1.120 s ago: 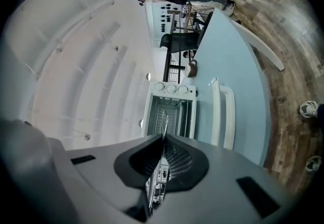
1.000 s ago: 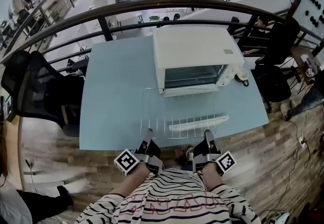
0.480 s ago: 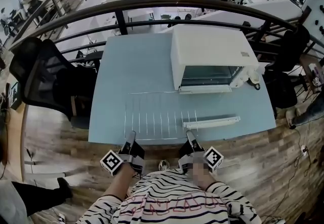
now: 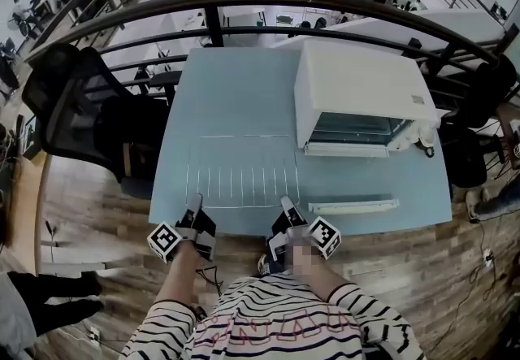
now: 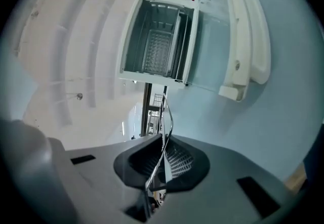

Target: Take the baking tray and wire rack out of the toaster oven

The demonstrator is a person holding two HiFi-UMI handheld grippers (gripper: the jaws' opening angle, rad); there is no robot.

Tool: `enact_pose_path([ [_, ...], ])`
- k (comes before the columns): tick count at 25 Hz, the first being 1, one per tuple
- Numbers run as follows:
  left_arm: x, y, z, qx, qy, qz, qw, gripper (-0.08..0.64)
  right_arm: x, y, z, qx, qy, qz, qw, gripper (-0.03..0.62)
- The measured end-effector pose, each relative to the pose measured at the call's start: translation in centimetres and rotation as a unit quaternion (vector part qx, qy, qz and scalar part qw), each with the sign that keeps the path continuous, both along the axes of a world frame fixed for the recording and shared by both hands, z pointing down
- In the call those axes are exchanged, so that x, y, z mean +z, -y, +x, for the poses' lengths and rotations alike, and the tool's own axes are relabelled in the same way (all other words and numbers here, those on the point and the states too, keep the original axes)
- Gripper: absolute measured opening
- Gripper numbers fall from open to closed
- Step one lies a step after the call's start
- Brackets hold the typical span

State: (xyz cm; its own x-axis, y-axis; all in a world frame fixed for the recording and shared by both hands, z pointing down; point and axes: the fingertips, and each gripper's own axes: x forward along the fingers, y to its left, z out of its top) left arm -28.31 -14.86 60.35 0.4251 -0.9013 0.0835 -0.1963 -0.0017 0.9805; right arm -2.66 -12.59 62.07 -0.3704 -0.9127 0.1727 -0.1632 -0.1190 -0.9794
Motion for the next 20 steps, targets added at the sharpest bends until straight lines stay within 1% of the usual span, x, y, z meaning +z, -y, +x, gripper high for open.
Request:
enact_pose_path([
  [5,1.3,4.6,-0.8,0.015,0.011,-0.005,0.9998,0.023,1.0,4.3,-1.0,-0.010,-0.014,-0.014,1.000,0.037],
  [11,2.0,12.3,-2.4,0.018,0.026,-0.020,0.9993,0.023,1.9,11.9,-2.7,-0.012,-0.023,-0.031,0.999,0.037],
  [15,1.7,16.8,-3.6,0.010,0.037,-0.036,0.9986,0.023,1.6,16.3,-3.7,-0.011,-0.031,-0.042,0.999,0.037],
  [20,3.6,21.2,-3.7,-0.006,0.037,-0.049,0.9981,0.023,4.0,20.4,-3.7,0.006,-0.032,-0.052,0.998,0.037],
])
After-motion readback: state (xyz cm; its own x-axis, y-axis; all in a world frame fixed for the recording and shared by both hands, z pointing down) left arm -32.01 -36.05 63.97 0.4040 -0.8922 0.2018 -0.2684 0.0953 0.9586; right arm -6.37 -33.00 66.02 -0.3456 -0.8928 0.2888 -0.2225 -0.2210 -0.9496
